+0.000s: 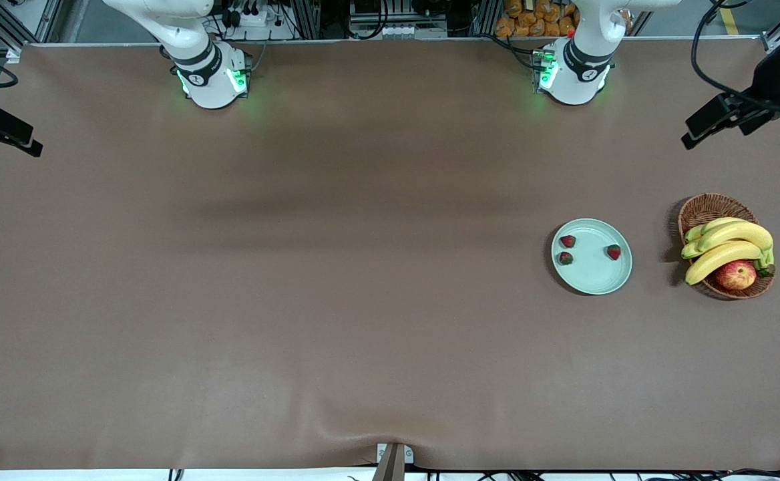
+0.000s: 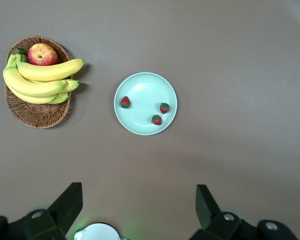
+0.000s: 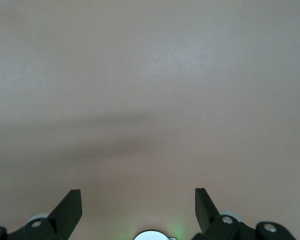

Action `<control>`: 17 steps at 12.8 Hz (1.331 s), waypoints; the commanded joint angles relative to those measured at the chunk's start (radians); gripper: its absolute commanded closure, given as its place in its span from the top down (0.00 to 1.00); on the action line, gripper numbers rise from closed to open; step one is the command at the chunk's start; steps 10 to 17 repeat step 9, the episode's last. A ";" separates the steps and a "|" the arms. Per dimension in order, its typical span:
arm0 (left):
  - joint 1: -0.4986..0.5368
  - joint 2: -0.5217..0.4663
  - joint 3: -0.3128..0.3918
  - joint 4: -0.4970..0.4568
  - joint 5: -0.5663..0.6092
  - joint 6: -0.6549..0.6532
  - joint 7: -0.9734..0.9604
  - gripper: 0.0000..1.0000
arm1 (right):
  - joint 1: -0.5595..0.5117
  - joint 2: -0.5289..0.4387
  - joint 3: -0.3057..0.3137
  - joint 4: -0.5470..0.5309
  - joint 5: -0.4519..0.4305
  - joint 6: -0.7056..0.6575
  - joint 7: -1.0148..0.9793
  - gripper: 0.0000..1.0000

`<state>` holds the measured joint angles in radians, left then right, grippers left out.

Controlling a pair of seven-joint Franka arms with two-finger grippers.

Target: Collect all strawberries into plate

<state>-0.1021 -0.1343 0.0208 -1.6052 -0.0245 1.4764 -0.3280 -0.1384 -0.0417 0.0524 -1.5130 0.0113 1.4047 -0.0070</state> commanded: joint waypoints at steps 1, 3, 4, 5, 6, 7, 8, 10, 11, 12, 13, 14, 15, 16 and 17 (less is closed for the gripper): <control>-0.005 -0.030 0.019 -0.022 -0.005 0.012 0.066 1.00 | -0.010 0.012 0.007 0.023 0.013 -0.010 0.012 1.00; -0.005 -0.025 0.019 -0.013 -0.005 -0.028 0.066 1.00 | -0.012 0.012 0.007 0.023 0.013 -0.010 0.012 1.00; -0.005 -0.024 0.018 -0.012 -0.003 -0.036 0.066 1.00 | -0.010 0.013 0.007 0.023 0.013 -0.010 0.012 1.00; -0.005 -0.024 0.016 -0.012 0.009 -0.041 0.066 1.00 | -0.012 0.013 0.007 0.023 0.013 -0.010 0.012 1.00; -0.011 -0.024 0.010 -0.009 0.046 -0.045 0.069 1.00 | -0.012 0.011 0.007 0.023 0.013 -0.010 0.012 1.00; -0.016 -0.024 -0.002 -0.002 0.067 -0.059 0.067 1.00 | -0.012 0.011 0.007 0.023 0.013 -0.010 0.012 1.00; -0.013 -0.022 -0.011 0.001 0.069 -0.062 0.067 1.00 | -0.010 0.011 0.007 0.023 0.013 -0.010 0.012 1.00; -0.008 -0.021 -0.013 0.001 0.069 -0.062 0.070 1.00 | -0.012 0.012 0.007 0.023 0.013 -0.009 0.012 1.00; -0.008 -0.021 -0.013 0.001 0.069 -0.062 0.070 1.00 | -0.012 0.012 0.007 0.023 0.013 -0.009 0.012 1.00; -0.008 -0.021 -0.013 0.001 0.069 -0.062 0.070 1.00 | -0.012 0.012 0.007 0.023 0.013 -0.009 0.012 1.00; -0.008 -0.021 -0.013 0.001 0.069 -0.062 0.070 1.00 | -0.012 0.012 0.007 0.023 0.013 -0.009 0.012 1.00; -0.008 -0.021 -0.013 0.001 0.069 -0.062 0.070 1.00 | -0.012 0.012 0.007 0.023 0.013 -0.009 0.012 1.00; -0.008 -0.021 -0.013 0.001 0.069 -0.062 0.070 1.00 | -0.012 0.012 0.007 0.023 0.013 -0.009 0.012 1.00; -0.008 -0.021 -0.013 0.001 0.069 -0.062 0.070 1.00 | -0.012 0.012 0.007 0.023 0.013 -0.009 0.012 1.00; -0.008 -0.021 -0.013 0.001 0.069 -0.062 0.070 1.00 | -0.012 0.012 0.007 0.023 0.013 -0.009 0.012 1.00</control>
